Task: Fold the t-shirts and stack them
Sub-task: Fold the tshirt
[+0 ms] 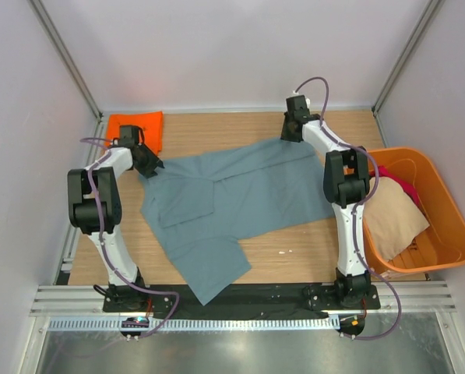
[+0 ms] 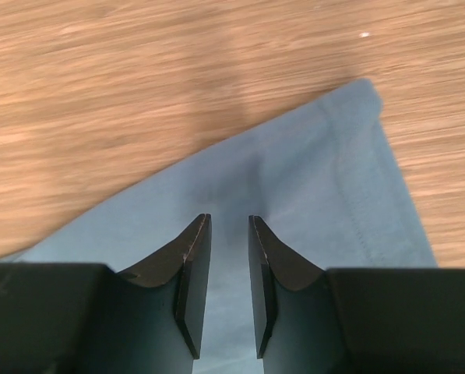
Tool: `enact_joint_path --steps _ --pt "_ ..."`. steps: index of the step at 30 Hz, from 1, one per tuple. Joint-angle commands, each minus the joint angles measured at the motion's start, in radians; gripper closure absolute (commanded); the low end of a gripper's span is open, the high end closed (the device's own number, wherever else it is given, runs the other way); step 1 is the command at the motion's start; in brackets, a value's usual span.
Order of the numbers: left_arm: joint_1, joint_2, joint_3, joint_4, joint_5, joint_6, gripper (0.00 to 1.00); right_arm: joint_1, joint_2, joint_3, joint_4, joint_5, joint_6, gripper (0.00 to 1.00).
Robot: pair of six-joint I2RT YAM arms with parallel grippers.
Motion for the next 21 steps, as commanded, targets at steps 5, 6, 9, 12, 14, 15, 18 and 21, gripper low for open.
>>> enact_joint_path --steps 5,6,9,12,14,15,18,21 --pt "0.011 0.065 0.031 -0.031 -0.102 -0.068 0.61 -0.081 0.062 0.062 0.069 0.019 -0.041 0.66" --pt "0.012 0.073 0.04 -0.06 -0.117 -0.073 0.61 -0.099 0.086 0.071 0.063 0.018 -0.043 0.65" --pt "0.022 0.071 0.032 -0.125 -0.221 -0.085 0.6 -0.13 0.138 0.126 0.01 0.027 -0.035 0.65" --pt "0.045 0.058 0.009 -0.132 -0.254 -0.094 0.6 -0.136 0.164 0.163 -0.026 0.019 -0.029 0.65" --pt "0.06 0.045 -0.008 -0.119 -0.245 -0.089 0.61 -0.139 0.171 0.177 -0.036 0.006 -0.032 0.64" --pt "0.061 0.045 -0.006 -0.115 -0.242 -0.083 0.61 -0.139 0.175 0.182 -0.038 -0.002 -0.032 0.64" --pt "0.063 0.035 0.014 -0.088 -0.196 -0.042 0.61 -0.139 0.186 0.217 -0.053 -0.045 -0.031 0.61" --pt "0.06 0.004 0.047 -0.088 -0.203 -0.013 0.6 -0.137 0.21 0.313 -0.119 -0.073 -0.029 0.58"
